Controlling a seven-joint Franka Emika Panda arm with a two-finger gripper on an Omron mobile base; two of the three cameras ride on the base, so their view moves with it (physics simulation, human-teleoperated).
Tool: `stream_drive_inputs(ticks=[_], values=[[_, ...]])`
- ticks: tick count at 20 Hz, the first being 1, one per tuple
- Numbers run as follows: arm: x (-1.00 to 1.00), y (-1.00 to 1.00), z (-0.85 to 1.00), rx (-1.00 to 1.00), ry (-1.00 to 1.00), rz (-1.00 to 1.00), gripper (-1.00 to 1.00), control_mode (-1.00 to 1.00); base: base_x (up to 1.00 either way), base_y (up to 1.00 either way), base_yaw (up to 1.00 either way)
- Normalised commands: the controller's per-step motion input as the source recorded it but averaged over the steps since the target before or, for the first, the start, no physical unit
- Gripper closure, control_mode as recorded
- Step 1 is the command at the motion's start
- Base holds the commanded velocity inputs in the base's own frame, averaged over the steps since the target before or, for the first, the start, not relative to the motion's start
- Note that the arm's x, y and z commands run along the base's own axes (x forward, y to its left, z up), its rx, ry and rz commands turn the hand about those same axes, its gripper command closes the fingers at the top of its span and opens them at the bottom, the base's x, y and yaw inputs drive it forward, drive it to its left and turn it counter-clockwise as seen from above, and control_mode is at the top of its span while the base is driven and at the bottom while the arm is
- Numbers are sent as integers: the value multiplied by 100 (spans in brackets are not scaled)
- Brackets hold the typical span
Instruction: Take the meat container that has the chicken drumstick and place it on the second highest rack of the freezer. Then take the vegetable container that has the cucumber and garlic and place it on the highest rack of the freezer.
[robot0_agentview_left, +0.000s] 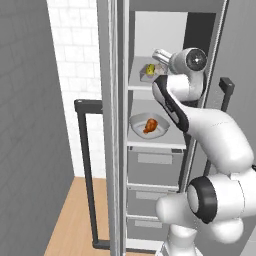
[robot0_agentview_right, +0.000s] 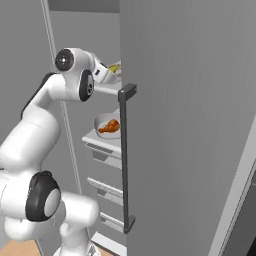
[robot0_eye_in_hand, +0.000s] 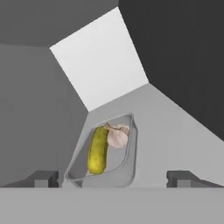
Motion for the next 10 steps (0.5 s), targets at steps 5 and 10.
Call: stream_drive_inputs(ticks=[5,10], values=[[-100,6,24,0,-12,5,-100,-100,0,0,0],[-100,7,17,0,-12,5,-100,-100,0,0,0]])
